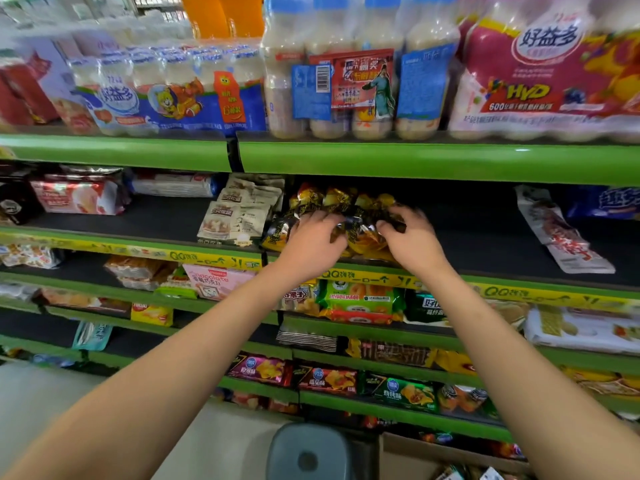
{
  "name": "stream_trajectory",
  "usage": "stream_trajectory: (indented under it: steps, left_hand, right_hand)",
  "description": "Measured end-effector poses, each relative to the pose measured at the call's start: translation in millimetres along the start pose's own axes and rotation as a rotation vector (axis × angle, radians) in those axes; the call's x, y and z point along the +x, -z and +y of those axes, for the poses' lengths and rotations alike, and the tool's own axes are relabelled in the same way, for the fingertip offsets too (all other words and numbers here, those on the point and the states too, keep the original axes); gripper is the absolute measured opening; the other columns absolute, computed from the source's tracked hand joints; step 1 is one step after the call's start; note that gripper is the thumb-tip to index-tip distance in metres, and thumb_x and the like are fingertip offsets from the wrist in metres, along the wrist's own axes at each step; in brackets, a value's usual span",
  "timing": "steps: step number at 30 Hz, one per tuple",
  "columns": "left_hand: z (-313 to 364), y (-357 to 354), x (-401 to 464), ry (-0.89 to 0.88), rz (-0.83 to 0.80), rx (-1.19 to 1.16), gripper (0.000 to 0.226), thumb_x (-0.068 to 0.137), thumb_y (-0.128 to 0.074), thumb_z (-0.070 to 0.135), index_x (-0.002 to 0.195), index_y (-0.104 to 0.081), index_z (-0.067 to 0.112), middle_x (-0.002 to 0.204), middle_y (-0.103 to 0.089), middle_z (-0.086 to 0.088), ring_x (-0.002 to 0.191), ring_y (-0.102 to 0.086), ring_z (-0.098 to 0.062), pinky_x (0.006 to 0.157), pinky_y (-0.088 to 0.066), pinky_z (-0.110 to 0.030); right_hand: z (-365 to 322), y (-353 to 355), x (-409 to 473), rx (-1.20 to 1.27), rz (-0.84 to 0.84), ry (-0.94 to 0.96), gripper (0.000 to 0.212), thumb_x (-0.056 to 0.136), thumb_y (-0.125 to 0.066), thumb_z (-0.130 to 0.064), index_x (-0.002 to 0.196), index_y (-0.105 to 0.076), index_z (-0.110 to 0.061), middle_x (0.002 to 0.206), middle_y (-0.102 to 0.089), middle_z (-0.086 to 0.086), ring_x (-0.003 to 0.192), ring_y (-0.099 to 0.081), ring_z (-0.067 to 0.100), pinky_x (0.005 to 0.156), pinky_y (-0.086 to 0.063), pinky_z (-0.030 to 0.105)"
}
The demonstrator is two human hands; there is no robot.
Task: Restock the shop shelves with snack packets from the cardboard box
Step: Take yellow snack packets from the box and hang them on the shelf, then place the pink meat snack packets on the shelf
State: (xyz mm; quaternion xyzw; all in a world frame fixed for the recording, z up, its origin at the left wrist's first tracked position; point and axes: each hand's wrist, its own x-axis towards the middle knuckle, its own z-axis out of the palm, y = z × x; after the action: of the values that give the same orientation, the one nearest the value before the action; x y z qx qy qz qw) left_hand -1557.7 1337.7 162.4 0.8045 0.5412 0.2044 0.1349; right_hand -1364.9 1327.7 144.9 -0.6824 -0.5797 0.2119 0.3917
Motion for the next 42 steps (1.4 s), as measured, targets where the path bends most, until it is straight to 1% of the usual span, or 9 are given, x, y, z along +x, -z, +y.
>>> stream_trajectory:
  steps: [5, 13, 20, 24, 27, 31, 34, 36, 42]
  left_hand:
    - [12.7, 11.3, -33.6, -0.096, 0.023, -0.118, 0.041, 0.098, -0.051, 0.033, 0.137, -0.052, 0.023, 0.137, -0.053, 0.000, 0.130, -0.044, -0.018, 0.102, -0.034, -0.030]
    - [2.2, -22.5, -96.7, -0.052, -0.154, -0.379, 0.024, 0.096, -0.055, 0.030, 0.119, -0.061, 0.027, 0.114, -0.065, 0.007, 0.098, -0.062, -0.014, 0.083, -0.050, -0.030]
    - [1.4, -115.4, -152.7, 0.028, -0.428, -0.418, 0.011, 0.095, -0.056, 0.032, 0.099, -0.060, 0.042, 0.098, -0.061, 0.020, 0.070, -0.055, 0.001, 0.058, -0.043, -0.015]
    - [12.4, -177.8, -180.7, 0.081, -0.578, -0.432, 0.008, 0.093, -0.059, 0.029, 0.095, -0.062, 0.037, 0.094, -0.065, 0.015, 0.083, -0.060, -0.007, 0.070, -0.043, -0.025]
    - [25.4, -228.2, -202.4, 0.133, -0.700, -0.431, 0.008, 0.092, -0.060, 0.024, 0.092, -0.062, 0.032, 0.093, -0.067, 0.008, 0.082, -0.059, -0.011, 0.065, -0.041, -0.022]
    - [53.5, -292.9, -229.1, 0.186, -0.873, -0.334, 0.016, 0.095, -0.058, 0.020, 0.106, -0.069, 0.019, 0.112, -0.069, -0.003, 0.093, -0.059, -0.014, 0.083, -0.043, -0.025]
    - [86.2, -340.0, -245.1, 0.245, -0.954, -0.285, 0.021, 0.097, -0.055, 0.019, 0.112, -0.068, 0.013, 0.120, -0.067, -0.007, 0.109, -0.060, -0.022, 0.102, -0.041, -0.032]
    - [113.4, -372.2, -256.1, 0.281, -1.001, -0.264, 0.023, 0.099, -0.055, 0.020, 0.117, -0.066, 0.012, 0.123, -0.065, -0.007, 0.110, -0.059, -0.021, 0.093, -0.043, -0.028]
    - [194.3, -474.6, -295.8, 0.549, -1.128, -0.270, 0.012, 0.100, -0.054, 0.020, 0.104, -0.063, 0.013, 0.104, -0.061, -0.007, 0.090, -0.059, -0.021, 0.072, -0.048, -0.028]
  right_hand:
    - [-8.4, 14.5, -47.8, -0.050, 0.084, 0.120, 0.042, 0.092, -0.062, -0.034, 0.131, -0.058, -0.017, 0.131, -0.053, 0.005, 0.126, -0.048, 0.025, 0.103, -0.037, 0.031]
    - [12.5, 23.2, -161.5, -0.068, 0.101, 0.036, 0.024, 0.093, -0.062, -0.030, 0.117, -0.057, -0.030, 0.115, -0.049, -0.015, 0.108, -0.046, 0.002, 0.086, -0.033, 0.012]
    - [89.4, 16.6, -257.5, -0.059, -0.032, -0.270, 0.019, 0.094, -0.063, -0.023, 0.112, -0.060, -0.021, 0.109, -0.058, -0.006, 0.103, -0.057, 0.014, 0.087, -0.047, 0.031]
    - [144.5, 10.0, -303.8, -0.048, -0.118, -0.495, 0.020, 0.094, -0.064, -0.020, 0.113, -0.062, -0.014, 0.107, -0.064, 0.003, 0.093, -0.062, 0.016, 0.080, -0.051, 0.028]
    - [185.9, 11.1, -337.7, -0.050, -0.139, -0.623, 0.018, 0.094, -0.063, -0.021, 0.111, -0.064, -0.017, 0.094, -0.064, -0.002, 0.077, -0.058, 0.004, 0.062, -0.044, 0.009]
    - [239.6, 30.7, -374.9, 0.004, -0.171, -0.760, 0.019, 0.095, -0.062, -0.023, 0.112, -0.062, -0.014, 0.104, -0.063, -0.004, 0.083, -0.060, 0.002, 0.061, -0.044, 0.008]
    - [284.3, 55.0, -400.4, 0.038, -0.163, -0.845, 0.019, 0.095, -0.062, -0.020, 0.112, -0.064, -0.013, 0.106, -0.062, -0.003, 0.098, -0.062, 0.015, 0.085, -0.050, 0.025]
    - [317.8, 72.9, -416.5, 0.057, -0.171, -0.903, 0.019, 0.095, -0.062, -0.022, 0.112, -0.065, -0.014, 0.107, -0.064, -0.002, 0.103, -0.061, 0.018, 0.092, -0.049, 0.035]
    - [442.5, 121.7, -459.7, 0.207, -0.170, -1.042, 0.011, 0.091, -0.066, -0.020, 0.101, -0.068, -0.017, 0.100, -0.068, -0.003, 0.097, -0.062, 0.017, 0.085, -0.044, 0.028]
